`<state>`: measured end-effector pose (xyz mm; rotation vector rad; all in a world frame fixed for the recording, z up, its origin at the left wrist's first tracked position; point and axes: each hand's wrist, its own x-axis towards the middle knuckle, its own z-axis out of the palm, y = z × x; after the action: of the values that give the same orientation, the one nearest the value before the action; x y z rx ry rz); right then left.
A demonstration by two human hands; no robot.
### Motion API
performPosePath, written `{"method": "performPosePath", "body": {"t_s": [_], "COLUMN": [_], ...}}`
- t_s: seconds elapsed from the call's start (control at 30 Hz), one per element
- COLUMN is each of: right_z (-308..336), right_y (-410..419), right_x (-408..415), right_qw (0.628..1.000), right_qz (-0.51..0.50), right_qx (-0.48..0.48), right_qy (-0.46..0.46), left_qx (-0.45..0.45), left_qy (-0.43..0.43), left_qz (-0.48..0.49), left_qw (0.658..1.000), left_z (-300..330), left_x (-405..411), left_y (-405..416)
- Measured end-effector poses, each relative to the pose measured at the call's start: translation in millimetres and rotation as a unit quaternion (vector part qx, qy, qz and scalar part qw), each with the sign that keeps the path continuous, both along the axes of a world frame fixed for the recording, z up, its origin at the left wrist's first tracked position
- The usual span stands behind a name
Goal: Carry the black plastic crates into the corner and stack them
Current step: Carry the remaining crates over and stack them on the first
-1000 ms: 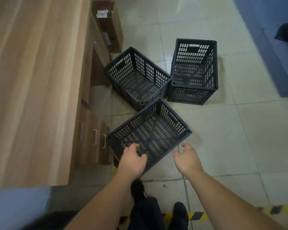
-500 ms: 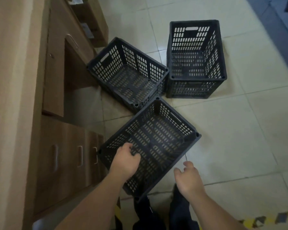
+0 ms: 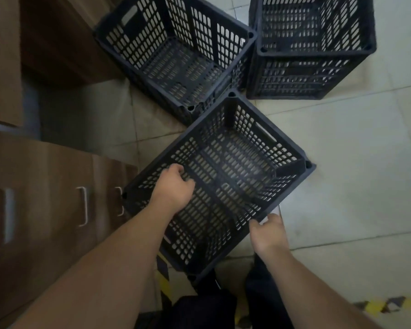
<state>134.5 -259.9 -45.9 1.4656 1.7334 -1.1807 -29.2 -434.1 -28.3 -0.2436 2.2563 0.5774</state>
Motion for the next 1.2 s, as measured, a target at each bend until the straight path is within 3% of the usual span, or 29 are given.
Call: {"method": "performPosePath", "body": {"t_s": [0.33,0.53,0.83,1.2], "right_z": [-55.9,-66.5,-71.6,10.9], "right_y": [-1.2,-1.7,1.3,39.9], "right_x": [-18.2,-19.6,-13.2,6.9], "right_qw": [0.989,0.981,0.978,0.975], "right_qz": [-0.145,-0.190,-0.201,-0.205], "right_qx": [0.019,0.039,0.032,0.077], "right_qy": [-0.018,-0.020,-0.052,-0.020], "left_qx": [-0.052,-0.089,-0.075,-0.061], "left_qy": [0.124,0.029,0.006,0.007], "left_qz": [-0.041,-0.054,-0.031,-0.035], "left_qw": [0.990,0.994,0.997,0.997], "left_z": [-45.5,-66.5,-61.2,10.0], "left_x": [-57.5,-85.7,-92.5,-52.1], "left_y": [17.4,25.9,23.9,16.8]}}
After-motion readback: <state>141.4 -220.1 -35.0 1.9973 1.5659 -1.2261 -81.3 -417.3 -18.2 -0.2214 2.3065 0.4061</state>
